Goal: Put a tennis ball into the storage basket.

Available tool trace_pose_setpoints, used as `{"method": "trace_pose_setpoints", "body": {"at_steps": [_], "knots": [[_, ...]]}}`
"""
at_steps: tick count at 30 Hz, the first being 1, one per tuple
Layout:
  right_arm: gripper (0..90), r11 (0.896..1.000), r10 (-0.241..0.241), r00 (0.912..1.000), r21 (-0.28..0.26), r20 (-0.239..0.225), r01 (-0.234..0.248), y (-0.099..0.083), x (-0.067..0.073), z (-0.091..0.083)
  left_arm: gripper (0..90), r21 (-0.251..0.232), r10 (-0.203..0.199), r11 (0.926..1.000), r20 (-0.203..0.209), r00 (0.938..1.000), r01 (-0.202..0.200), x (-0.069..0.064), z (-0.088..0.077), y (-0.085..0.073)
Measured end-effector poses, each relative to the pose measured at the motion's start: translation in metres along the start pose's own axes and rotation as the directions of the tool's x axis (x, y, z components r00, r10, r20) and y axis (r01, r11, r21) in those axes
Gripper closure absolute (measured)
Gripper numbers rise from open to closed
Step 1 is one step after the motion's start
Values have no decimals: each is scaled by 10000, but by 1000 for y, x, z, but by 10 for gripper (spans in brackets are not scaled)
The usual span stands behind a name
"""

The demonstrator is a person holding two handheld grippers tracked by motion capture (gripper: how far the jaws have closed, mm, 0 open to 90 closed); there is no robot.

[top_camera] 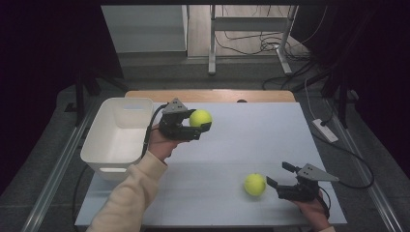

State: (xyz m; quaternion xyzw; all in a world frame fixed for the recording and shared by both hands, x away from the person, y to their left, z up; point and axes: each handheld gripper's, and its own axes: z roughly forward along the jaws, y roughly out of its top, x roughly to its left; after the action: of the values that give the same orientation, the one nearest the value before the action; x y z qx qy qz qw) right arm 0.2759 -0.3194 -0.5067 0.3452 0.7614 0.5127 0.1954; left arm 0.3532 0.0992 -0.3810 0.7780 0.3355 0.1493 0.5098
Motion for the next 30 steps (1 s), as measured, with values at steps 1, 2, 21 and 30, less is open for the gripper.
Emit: {"method": "trace_pose_setpoints", "body": {"at_steps": [1, 2, 21, 30], "knots": [[130, 10000, 5, 10000, -12, 1, -5, 0, 0, 0, 263, -13, 2, 10000, -20, 10000, -2, 0, -1, 1], [129, 10000, 3, 10000, -5, -2, -3, 0, 0, 0, 263, -40, 3, 10000, -28, 10000, -3, 1, -2, 1], [132, 10000, 12, 10000, -59, 39, -12, 0, 1, 0, 263, -303, -289, 9992, -434, 9986, 276, 16, -20, 7], [132, 10000, 19, 10000, -57, 57, -19, 0, 1, 0, 263, -475, -575, 9974, -721, 9957, 541, 28, -33, 9]]}}
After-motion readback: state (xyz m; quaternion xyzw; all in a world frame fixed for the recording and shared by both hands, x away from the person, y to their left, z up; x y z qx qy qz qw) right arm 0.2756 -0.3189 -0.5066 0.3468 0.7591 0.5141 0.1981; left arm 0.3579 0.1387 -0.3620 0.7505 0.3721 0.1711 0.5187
